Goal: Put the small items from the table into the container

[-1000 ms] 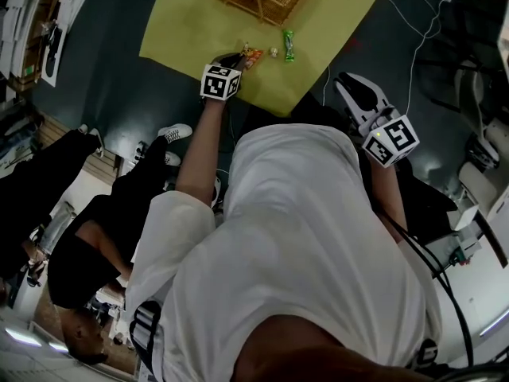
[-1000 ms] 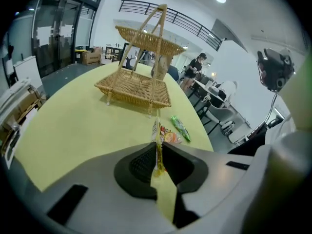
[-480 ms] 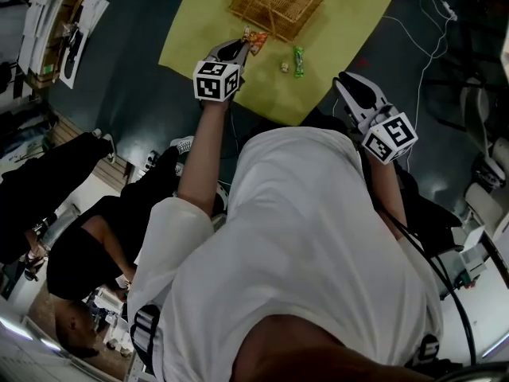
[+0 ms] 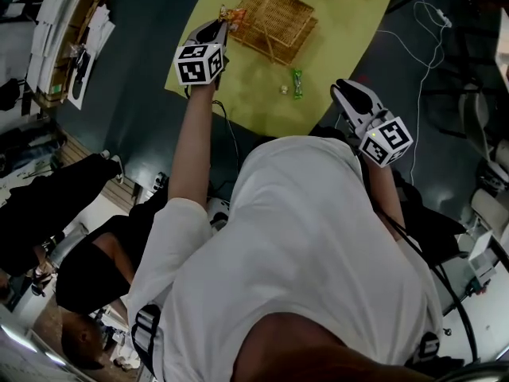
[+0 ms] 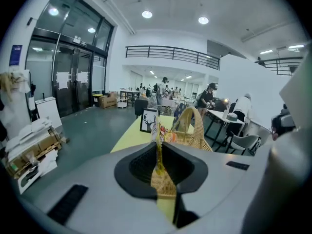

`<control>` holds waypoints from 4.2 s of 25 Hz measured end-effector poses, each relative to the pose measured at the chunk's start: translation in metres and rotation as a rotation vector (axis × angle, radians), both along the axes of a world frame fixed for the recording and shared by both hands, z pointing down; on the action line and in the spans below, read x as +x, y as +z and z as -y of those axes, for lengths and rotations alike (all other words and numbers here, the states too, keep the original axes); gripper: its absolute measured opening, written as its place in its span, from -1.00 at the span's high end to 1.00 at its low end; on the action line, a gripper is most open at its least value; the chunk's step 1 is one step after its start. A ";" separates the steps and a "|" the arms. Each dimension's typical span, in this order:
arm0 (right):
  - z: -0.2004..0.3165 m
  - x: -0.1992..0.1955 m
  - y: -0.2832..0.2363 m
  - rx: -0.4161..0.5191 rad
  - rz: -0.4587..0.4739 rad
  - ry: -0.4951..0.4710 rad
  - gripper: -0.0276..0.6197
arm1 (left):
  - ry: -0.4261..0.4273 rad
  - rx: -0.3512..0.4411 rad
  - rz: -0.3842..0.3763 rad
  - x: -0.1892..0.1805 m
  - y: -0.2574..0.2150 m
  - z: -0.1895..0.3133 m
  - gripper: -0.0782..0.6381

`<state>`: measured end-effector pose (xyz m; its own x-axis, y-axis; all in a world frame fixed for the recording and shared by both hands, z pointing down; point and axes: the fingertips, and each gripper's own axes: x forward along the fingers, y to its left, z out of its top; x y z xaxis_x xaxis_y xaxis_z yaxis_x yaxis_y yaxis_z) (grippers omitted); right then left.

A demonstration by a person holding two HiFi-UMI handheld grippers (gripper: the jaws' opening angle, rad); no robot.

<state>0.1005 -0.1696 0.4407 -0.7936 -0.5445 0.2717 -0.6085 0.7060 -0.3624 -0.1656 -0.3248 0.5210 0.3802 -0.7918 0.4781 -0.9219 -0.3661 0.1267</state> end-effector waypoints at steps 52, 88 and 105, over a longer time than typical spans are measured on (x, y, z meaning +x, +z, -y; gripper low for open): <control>0.001 -0.038 0.022 -0.026 -0.015 -0.200 0.66 | -0.112 0.220 -0.068 0.035 -0.073 -0.123 0.76; 0.009 -0.050 0.363 -0.449 -0.642 -0.276 0.34 | -0.407 -0.057 -0.141 0.039 0.012 -0.285 0.76; 0.031 -0.046 0.318 -0.402 -0.575 -0.260 0.82 | -0.369 -0.023 -0.151 0.038 0.024 -0.261 0.76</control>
